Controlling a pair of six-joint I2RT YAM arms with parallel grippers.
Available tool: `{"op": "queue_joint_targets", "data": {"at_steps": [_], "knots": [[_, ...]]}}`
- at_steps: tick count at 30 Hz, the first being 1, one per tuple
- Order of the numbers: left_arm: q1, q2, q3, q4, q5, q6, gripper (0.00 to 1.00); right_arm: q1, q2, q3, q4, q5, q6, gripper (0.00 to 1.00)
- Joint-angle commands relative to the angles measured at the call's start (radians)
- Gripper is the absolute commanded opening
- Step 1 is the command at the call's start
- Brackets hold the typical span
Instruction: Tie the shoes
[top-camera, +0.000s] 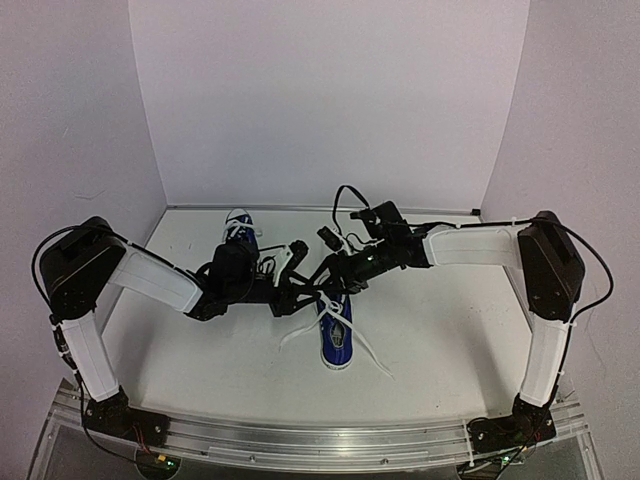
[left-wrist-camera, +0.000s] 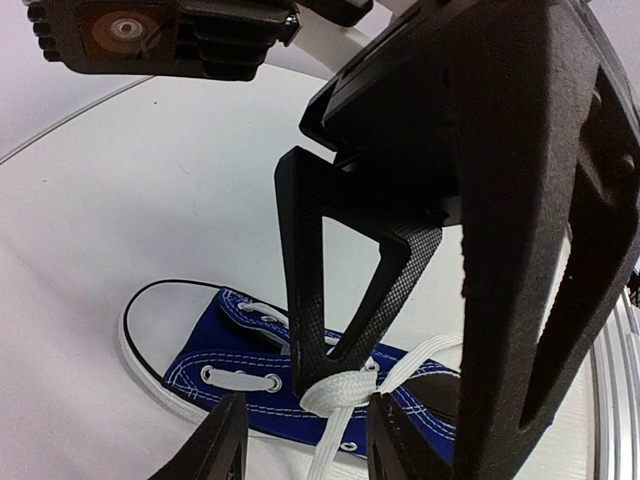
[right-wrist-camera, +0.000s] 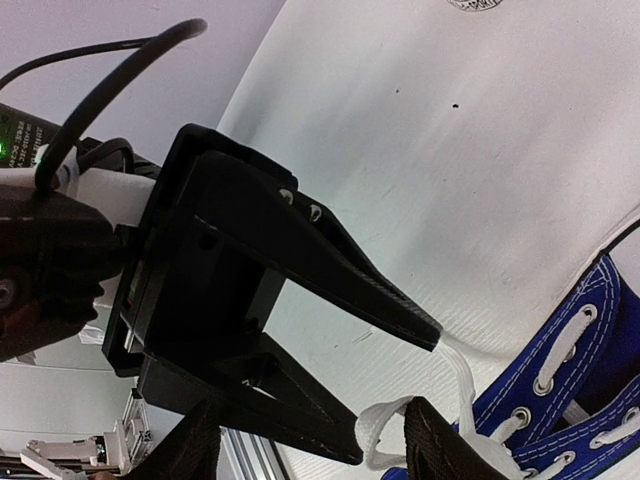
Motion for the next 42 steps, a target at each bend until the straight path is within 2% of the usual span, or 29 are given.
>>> {"op": "queue_joint_targets", "data": {"at_steps": [1, 7, 9, 14, 20, 25, 29, 35, 42], "knots": [[0.011, 0.010, 0.037, 0.073, 0.034, -0.014, 0.41, 0.005, -0.010, 0.013, 0.035, -0.035, 0.016, 0.59], [0.015, 0.022, 0.047, 0.077, 0.044, -0.047, 0.41, 0.006, -0.002, 0.006, 0.050, -0.044, 0.025, 0.59], [0.016, 0.030, 0.052, 0.084, 0.052, -0.052, 0.37, 0.007, 0.000, 0.006, 0.054, -0.046, 0.026, 0.59], [0.020, 0.036, 0.048, 0.095, 0.063, -0.054, 0.17, 0.007, -0.008, 0.003, 0.052, -0.042, 0.023, 0.60], [0.027, 0.018, 0.010, 0.102, 0.087, -0.056, 0.06, -0.028, -0.044, -0.016, 0.049, 0.010, 0.020, 0.60], [0.031, 0.005, -0.021, 0.096, 0.082, -0.057, 0.01, -0.077, -0.090, -0.035, 0.036, 0.066, 0.001, 0.59], [0.032, 0.007, -0.026, 0.095, 0.081, -0.061, 0.00, -0.083, -0.077, -0.013, -0.052, 0.116, -0.074, 0.54], [0.033, 0.010, -0.031, 0.093, 0.079, -0.067, 0.00, -0.082, -0.051, 0.015, -0.161, 0.184, -0.177, 0.37], [0.032, 0.012, -0.033, 0.079, 0.083, -0.061, 0.00, -0.070, -0.025, 0.044, -0.213, 0.200, -0.229, 0.31]]}}
